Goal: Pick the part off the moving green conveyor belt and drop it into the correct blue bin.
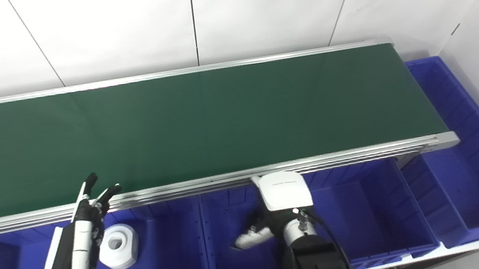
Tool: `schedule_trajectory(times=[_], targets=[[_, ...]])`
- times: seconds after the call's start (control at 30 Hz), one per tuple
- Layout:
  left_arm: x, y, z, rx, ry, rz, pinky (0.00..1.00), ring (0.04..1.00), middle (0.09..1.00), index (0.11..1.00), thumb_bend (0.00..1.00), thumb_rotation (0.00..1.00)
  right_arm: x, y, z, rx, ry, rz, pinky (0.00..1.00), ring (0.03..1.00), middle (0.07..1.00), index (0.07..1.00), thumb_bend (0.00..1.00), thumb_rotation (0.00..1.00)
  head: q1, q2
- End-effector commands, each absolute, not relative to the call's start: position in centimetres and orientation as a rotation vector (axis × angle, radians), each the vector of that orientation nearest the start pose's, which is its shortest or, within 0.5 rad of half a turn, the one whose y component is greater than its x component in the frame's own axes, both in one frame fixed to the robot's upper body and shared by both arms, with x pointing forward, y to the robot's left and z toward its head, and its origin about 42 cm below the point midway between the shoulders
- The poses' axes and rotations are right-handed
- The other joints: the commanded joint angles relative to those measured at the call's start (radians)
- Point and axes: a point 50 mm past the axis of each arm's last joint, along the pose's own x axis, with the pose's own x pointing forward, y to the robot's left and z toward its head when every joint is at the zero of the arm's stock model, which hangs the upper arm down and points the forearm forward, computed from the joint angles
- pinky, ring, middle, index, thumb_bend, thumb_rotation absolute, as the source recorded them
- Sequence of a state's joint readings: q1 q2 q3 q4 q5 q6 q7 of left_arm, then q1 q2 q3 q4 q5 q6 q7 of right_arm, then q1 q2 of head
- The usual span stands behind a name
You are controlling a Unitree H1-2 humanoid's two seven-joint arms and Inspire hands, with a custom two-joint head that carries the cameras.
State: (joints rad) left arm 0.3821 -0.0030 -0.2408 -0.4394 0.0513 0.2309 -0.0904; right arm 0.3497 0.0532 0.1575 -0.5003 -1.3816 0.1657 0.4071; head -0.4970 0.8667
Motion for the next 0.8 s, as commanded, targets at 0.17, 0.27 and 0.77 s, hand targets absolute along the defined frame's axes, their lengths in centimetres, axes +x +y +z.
schedule_trajectory(times=[0.17,0.27,0.77], targets=[[14.9,15.2,12.7,0.003,0.055,-0.195,1.0,0.934,0.866,1.0,0.62,0.99,14.1,-18.8,18.2,-0.851,-0.023,0.085,0.36,0.475,0.651,0.765,0.97,0.9,0.131,-0.025],[14.4,14.8,12.5,0.023,0.044,-0.186,1.0,0.928,0.883,1.0,0.63,0.98,12.6,-18.6,18.6,-0.628,0.002,0.096,0.41,0.513,0.638,0.729,0.87,0.89,0.182,-0.038],[13.6,13.0,11.1,0.048,0.001,-0.154,1.0,0.969,0.993,1.0,0.62,0.98,10.6,-18.2,11.3,-0.032,0.042,-0.036,0.73,0.768,0.812,0.77,0.69,0.85,0.347,-0.131]])
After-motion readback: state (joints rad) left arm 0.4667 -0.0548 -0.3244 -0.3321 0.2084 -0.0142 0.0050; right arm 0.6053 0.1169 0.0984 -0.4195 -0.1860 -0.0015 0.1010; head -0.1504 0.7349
